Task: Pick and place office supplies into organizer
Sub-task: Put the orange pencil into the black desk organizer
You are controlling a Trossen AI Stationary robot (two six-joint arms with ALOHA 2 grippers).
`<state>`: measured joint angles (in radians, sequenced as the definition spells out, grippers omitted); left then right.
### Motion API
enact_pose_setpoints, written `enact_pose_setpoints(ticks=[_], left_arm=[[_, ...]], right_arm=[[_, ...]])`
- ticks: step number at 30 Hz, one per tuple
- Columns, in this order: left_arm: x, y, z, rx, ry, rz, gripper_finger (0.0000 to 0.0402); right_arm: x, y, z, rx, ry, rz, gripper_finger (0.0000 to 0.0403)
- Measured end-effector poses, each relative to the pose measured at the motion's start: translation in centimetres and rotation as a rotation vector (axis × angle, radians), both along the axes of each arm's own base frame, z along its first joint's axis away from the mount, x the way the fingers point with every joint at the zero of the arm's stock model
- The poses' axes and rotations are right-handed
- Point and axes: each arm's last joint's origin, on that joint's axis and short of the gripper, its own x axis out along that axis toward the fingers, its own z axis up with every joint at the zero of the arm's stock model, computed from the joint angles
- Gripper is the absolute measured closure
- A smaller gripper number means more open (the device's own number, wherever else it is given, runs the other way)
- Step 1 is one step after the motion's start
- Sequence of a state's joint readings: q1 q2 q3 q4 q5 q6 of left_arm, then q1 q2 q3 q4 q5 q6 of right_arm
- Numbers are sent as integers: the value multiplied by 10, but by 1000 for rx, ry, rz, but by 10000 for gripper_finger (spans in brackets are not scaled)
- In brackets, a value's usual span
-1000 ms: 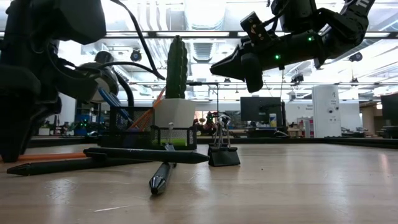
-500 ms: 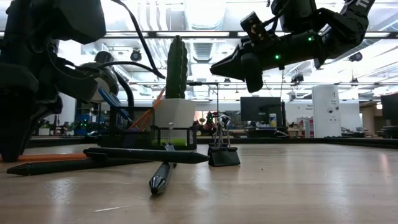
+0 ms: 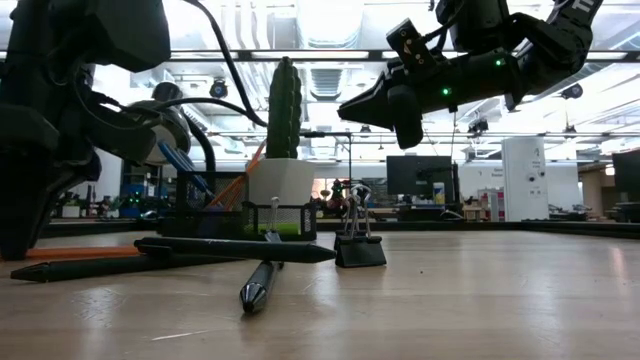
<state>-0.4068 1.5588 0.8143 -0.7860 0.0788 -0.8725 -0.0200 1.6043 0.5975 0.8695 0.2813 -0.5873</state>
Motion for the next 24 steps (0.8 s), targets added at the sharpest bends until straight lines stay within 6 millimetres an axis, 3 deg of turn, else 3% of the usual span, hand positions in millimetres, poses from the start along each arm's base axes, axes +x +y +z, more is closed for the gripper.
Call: enact_pose_setpoints(ticks=[12, 24], left_arm=[[4, -1, 16, 3, -4, -16, 401], [5, 3, 44, 117, -184, -14, 401]], right_arm=[[0, 0, 0, 0, 0, 0, 355], [0, 0, 0, 0, 1, 0, 355]])
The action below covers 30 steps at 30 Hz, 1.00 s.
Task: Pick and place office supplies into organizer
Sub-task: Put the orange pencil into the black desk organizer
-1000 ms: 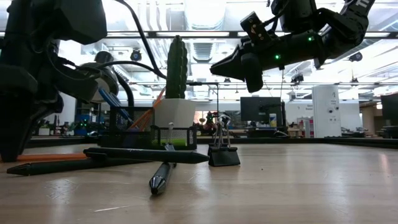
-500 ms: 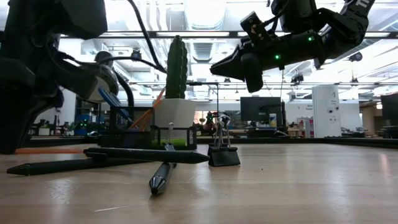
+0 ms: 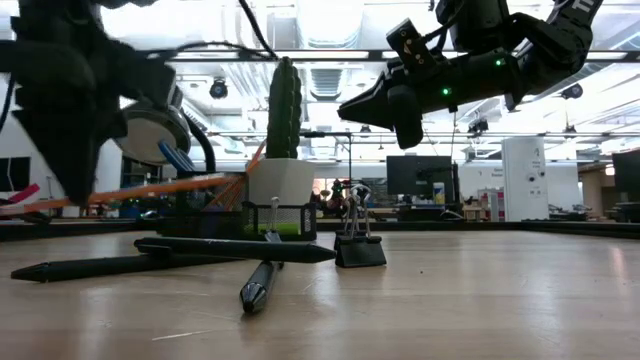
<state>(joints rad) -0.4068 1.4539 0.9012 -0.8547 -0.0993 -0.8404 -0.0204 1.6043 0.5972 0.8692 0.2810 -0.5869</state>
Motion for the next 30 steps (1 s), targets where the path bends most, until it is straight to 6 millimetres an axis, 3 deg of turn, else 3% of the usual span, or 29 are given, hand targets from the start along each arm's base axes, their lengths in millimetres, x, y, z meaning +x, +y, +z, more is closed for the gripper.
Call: enact_pose_setpoints(ticks=[12, 30], left_arm=[[1, 8, 10, 255, -143, -45, 401], [17, 23, 14, 590, -306, -91, 401]], right_arm=[[0, 0, 0, 3, -1, -1, 355], [0, 0, 0, 3, -1, 0, 355]])
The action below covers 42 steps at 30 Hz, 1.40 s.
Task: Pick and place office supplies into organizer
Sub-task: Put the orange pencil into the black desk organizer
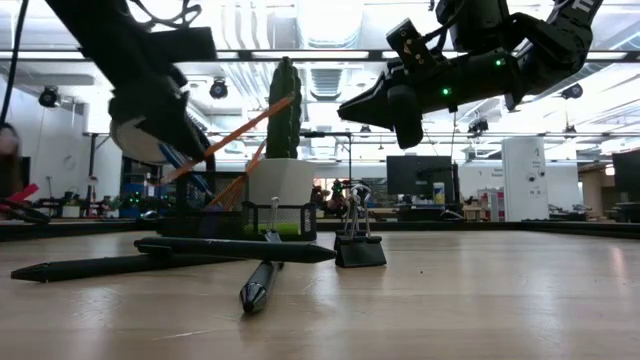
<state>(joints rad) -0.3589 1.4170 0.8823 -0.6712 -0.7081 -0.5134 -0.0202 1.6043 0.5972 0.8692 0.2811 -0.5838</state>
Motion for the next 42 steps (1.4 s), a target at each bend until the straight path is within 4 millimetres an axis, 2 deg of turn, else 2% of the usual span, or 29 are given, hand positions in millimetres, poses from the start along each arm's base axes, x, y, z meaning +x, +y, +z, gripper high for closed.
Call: enact_pose_setpoints(ticks=[14, 29, 42], left_arm=[[13, 21, 4, 195, -94, 74, 401], [17, 29, 9, 312, -251, 237, 401], [11, 50, -13, 375, -405, 428, 401]], right_arm=[[0, 0, 0, 4, -1, -1, 355], [0, 0, 0, 5, -1, 0, 355], [0, 0, 0, 4, -1, 0, 355]])
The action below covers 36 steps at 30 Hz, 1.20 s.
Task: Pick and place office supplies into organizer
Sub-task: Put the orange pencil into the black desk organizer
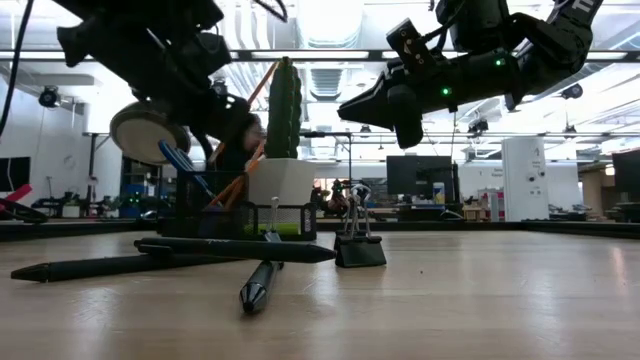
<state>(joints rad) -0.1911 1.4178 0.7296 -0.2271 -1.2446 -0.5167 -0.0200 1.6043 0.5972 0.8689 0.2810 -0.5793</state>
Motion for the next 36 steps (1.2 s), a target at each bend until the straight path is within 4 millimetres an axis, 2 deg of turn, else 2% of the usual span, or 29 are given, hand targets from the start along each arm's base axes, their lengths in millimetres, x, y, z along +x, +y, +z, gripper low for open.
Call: enact_pose_setpoints(ticks=[14, 27, 36], left_arm=[[6, 24, 2, 10, -170, 134, 401], [18, 31, -22, 48, -174, 210, 401], [20, 32, -28, 75, -191, 243, 401]], right_arm=[[0, 0, 0, 0, 0, 0, 355], [0, 0, 0, 0, 0, 0, 355], [0, 0, 0, 0, 0, 0, 355]])
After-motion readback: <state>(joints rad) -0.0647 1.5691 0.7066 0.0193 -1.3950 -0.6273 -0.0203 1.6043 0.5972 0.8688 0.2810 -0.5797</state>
